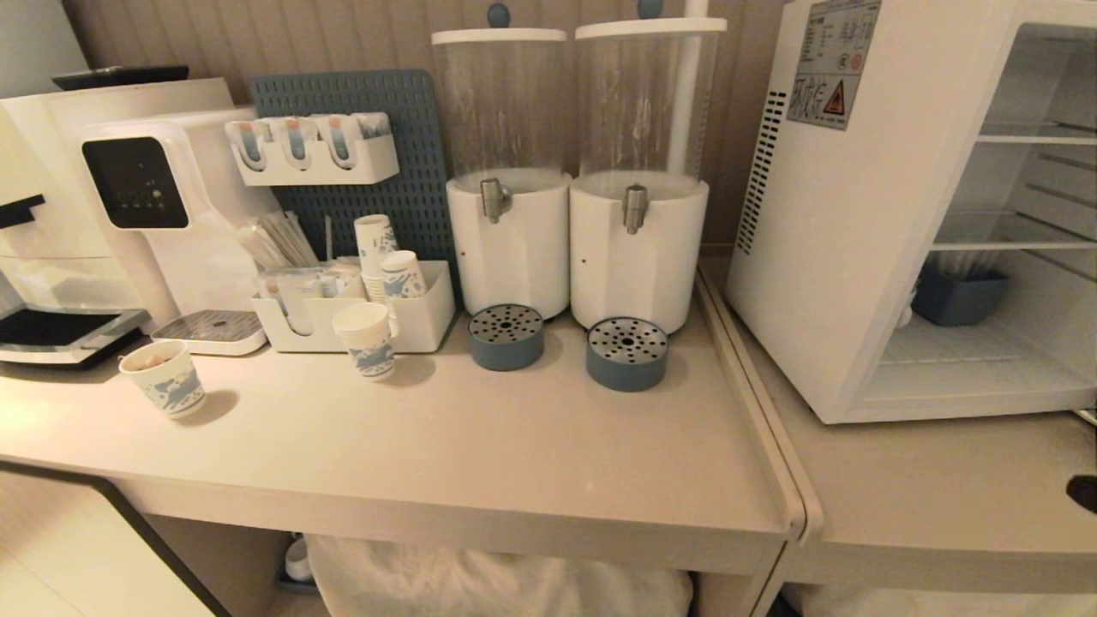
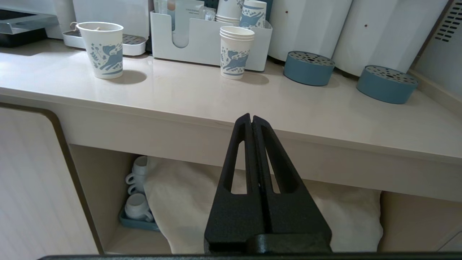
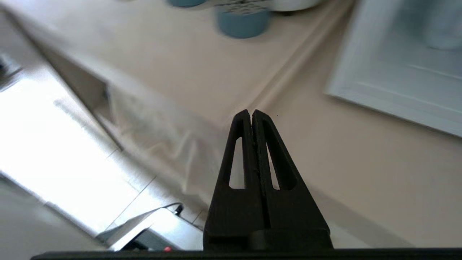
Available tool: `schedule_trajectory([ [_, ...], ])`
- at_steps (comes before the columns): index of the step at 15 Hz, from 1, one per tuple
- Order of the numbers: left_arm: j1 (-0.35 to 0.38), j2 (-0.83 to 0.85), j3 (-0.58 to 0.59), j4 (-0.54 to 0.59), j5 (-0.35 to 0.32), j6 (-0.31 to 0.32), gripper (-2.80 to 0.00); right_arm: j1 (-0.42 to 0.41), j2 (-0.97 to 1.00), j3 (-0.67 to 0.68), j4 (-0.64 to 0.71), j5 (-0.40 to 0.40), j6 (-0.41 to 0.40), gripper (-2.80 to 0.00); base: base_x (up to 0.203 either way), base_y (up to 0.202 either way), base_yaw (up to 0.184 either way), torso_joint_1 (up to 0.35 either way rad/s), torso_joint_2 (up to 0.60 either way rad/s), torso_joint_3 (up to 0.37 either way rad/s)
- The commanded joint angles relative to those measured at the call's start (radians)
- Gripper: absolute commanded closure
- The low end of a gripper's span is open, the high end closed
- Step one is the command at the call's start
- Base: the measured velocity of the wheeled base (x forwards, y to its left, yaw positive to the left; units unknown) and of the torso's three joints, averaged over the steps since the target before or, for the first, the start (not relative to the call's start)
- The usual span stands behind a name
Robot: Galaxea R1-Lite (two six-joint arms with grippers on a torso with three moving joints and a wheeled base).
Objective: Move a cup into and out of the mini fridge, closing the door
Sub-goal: Close the freezer door
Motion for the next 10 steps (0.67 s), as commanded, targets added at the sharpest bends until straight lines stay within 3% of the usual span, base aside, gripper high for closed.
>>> schedule_trajectory([
  [1,0.0,-0.005,0.04,-0.001,0.0,-0.002,0.0,0.208,-0.195,0.021,0.006,-0.18,0.086,0.0,0.0,0.0,0.0,0.0,0.0,0.0],
  [3,0.0,-0.005,0.04,-0.001,0.0,-0.002,0.0,0.275,-0.331,0.04,0.044,-0.39,0.153,0.0,0.0,0.0,0.0,0.0,0.0,0.0],
  [6,0.0,-0.005,0.04,-0.001,0.0,-0.002,0.0,0.335,-0.501,0.095,0.082,-0.597,0.225,0.0,0.0,0.0,0.0,0.0,0.0,0.0],
  [10,0.0,-0.005,0.04,-0.001,0.0,-0.002,0.0,0.357,-0.691,0.218,0.016,-0.759,0.294,0.0,0.0,0.0,0.0,0.0,0.0,0.0],
])
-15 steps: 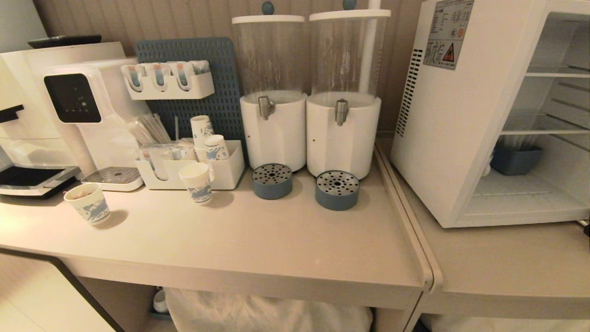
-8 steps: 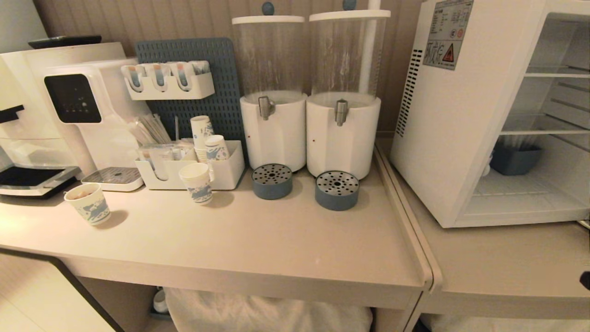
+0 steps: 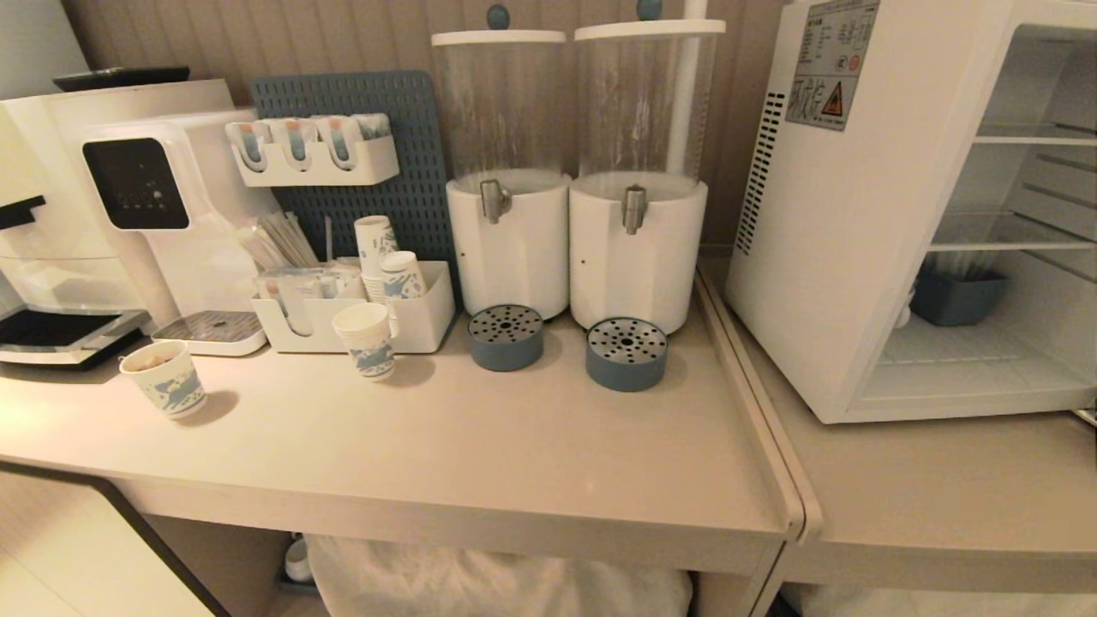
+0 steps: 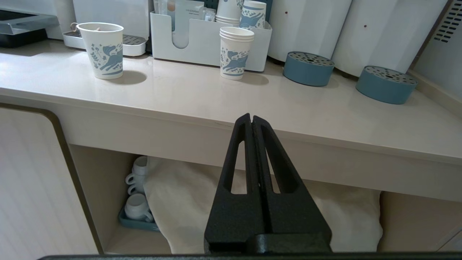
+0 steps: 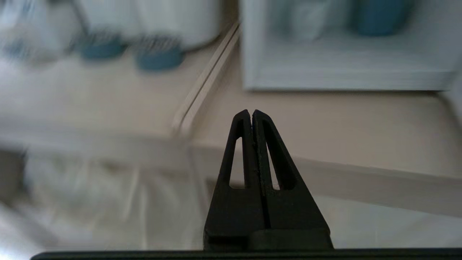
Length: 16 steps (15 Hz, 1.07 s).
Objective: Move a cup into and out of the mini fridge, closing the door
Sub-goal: Close the freezer door
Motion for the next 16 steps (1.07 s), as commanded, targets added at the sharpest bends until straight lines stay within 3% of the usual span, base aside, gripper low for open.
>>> schedule_trajectory([
  [1,0.0,-0.005,0.04,-0.001,0.0,-0.001,0.0,0.006,-0.18,0.095,-0.041,-0.068,0.019,0.0,0.0,0.0,0.0,0.0,0.0,0.0],
  [3,0.0,-0.005,0.04,-0.001,0.0,-0.001,0.0,0.007,-0.197,0.218,-0.115,-0.129,0.032,0.0,0.0,0.0,0.0,0.0,0.0,0.0],
  [5,0.0,-0.005,0.04,-0.001,0.0,-0.001,0.0,0.008,-0.199,0.322,-0.225,-0.117,0.032,0.0,0.0,0.0,0.0,0.0,0.0,0.0],
  [7,0.0,-0.005,0.04,-0.001,0.0,-0.001,0.0,0.007,-0.199,0.317,-0.131,-0.099,0.01,0.0,0.0,0.0,0.0,0.0,0.0,0.0],
  [8,0.0,-0.005,0.04,-0.001,0.0,-0.001,0.0,0.007,-0.199,0.318,-0.152,-0.092,-0.019,0.0,0.0,0.0,0.0,0.0,0.0,0.0],
  [16,0.0,-0.005,0.04,0.004,0.0,0.005,0.0,0.007,-0.198,0.318,-0.154,-0.089,-0.018,0.0,0.0,0.0,0.0,0.0,0.0,0.0],
])
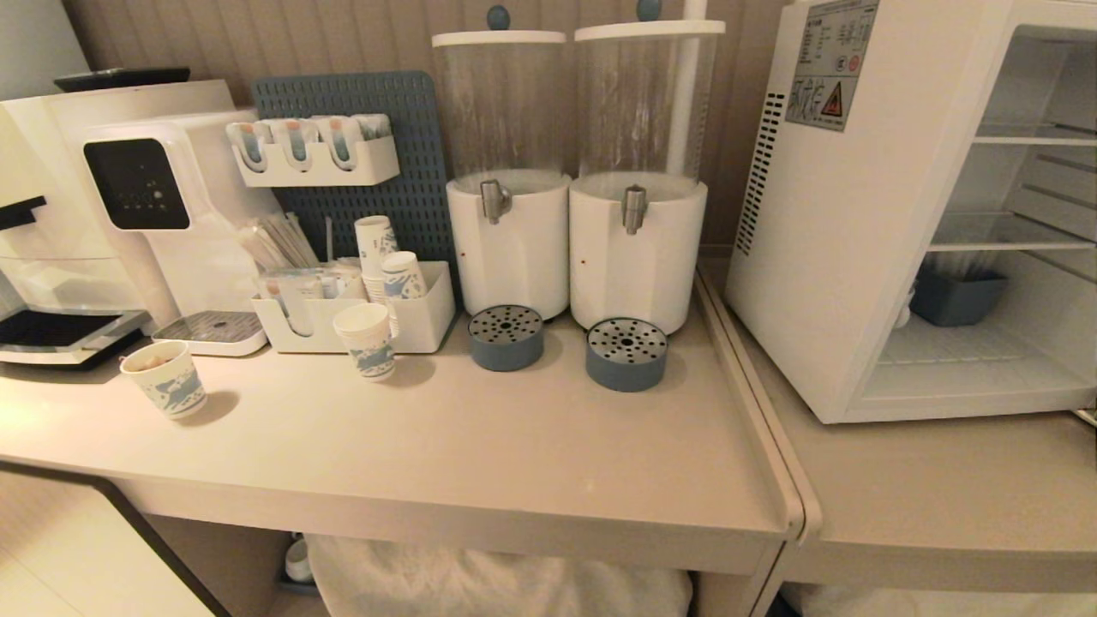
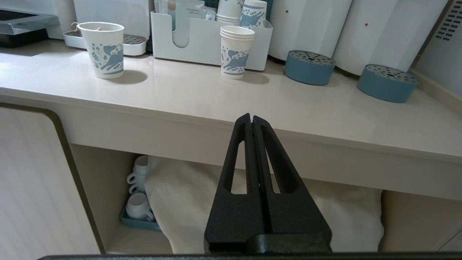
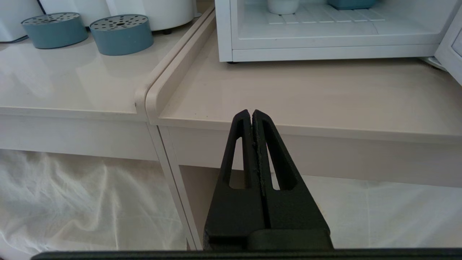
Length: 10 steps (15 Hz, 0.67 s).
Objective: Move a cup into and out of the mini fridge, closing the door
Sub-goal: Close the freezer door
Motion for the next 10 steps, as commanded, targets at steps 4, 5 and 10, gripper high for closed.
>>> schedule_trajectory([
  [4,0.001,-0.005,0.04,0.0,0.0,0.002,0.0,0.0,0.003,-0.002,0.002,-0.001,0.0,0.0,0.0,0.0,0.0,0.0,0.0,0.0],
  [5,0.0,-0.005,0.04,-0.001,-0.002,0.002,0.0,0.0,0.003,-0.002,0.002,-0.001,0.0,0.0,0.0,0.0,0.0,0.0,0.0,0.0],
  [10,0.0,-0.005,0.04,-0.003,0.0,-0.001,0.0,0.0,0.003,-0.002,0.002,-0.001,0.0,0.0,0.0,0.0,0.0,0.0,0.0,0.0],
])
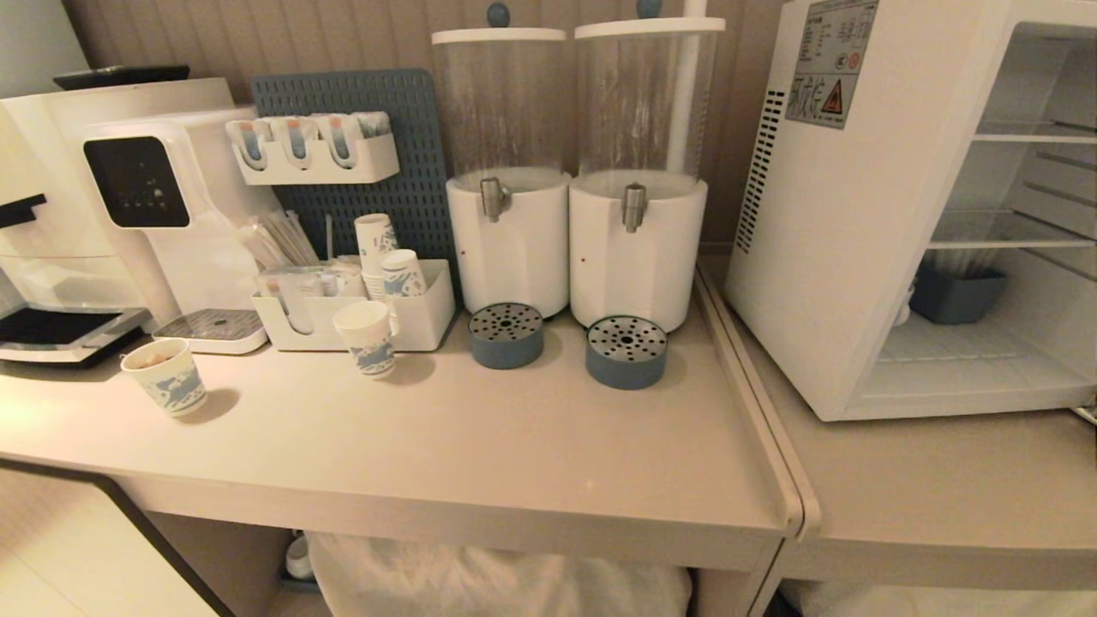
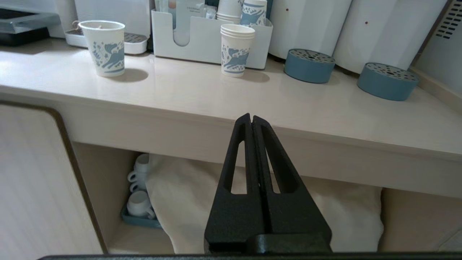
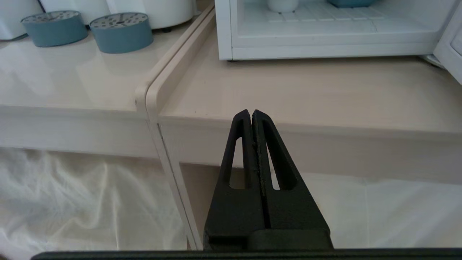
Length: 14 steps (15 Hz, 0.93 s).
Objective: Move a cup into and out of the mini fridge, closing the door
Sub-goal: Close the freezer door
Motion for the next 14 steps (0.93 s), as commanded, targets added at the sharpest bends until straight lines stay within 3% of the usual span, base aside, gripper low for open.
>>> schedule_trajectory([
  [1,0.001,-0.005,0.04,-0.002,-0.001,-0.003,0.0,0.0,0.002,0.0,0.0,0.0,0.0,0.0,-0.142,0.0,-0.003,0.001,0.01,-0.001],
  [14,0.0,-0.005,0.04,0.0,-0.001,-0.001,0.0,0.0,0.004,0.0,0.0,0.0,0.001,0.0,-0.183,0.0,0.0,0.0,0.0,0.003],
])
